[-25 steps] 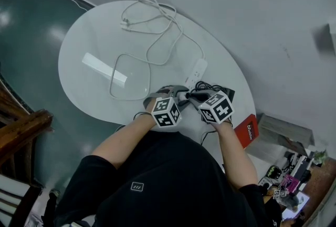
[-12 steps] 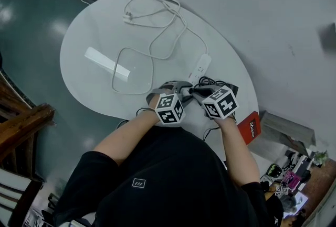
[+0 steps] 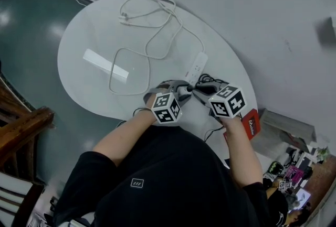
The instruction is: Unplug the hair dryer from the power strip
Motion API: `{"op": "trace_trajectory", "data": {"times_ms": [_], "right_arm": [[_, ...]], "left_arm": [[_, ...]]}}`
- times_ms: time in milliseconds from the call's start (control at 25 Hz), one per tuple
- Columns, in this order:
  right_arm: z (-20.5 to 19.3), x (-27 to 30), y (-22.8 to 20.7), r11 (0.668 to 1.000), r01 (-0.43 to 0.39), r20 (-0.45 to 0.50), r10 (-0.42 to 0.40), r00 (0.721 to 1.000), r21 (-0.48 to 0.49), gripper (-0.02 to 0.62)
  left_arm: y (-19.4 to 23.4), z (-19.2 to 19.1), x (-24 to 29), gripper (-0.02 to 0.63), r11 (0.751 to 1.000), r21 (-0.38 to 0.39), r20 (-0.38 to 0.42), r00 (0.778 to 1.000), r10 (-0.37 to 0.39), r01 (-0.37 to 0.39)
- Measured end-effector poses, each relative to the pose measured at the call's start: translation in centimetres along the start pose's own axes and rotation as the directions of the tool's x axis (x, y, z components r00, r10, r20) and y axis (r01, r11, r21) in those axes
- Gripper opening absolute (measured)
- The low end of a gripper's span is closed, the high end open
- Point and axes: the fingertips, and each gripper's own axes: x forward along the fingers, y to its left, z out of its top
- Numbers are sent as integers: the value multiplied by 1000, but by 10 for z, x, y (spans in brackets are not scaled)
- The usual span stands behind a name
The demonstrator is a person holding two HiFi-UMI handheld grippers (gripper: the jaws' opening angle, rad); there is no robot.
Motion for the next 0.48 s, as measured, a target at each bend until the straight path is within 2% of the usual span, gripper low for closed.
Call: {"op": "trace_trajectory", "data": {"times_ms": [80,160,240,480], "right_arm": [[-3,-7,0,1000,0,16,-1,1000,11,69],[-6,-14,0,1000,7,46,-8,999,24,70],[-8,-21,-1,999,20,94,-23,995,39,71],[-24,-39,-2,996,57,266,-75,961,74,71]], "left_arm": [[-1,1,1,168,1000,-12,-7,1000,-10,9],[-2,2,0,210,999,-35,-17,999,-31,31],[-2,3,-3,224,997,-59,-17,999,-50,48],[-2,21,-23,233,996,-81,48,998,-41,45]]}}
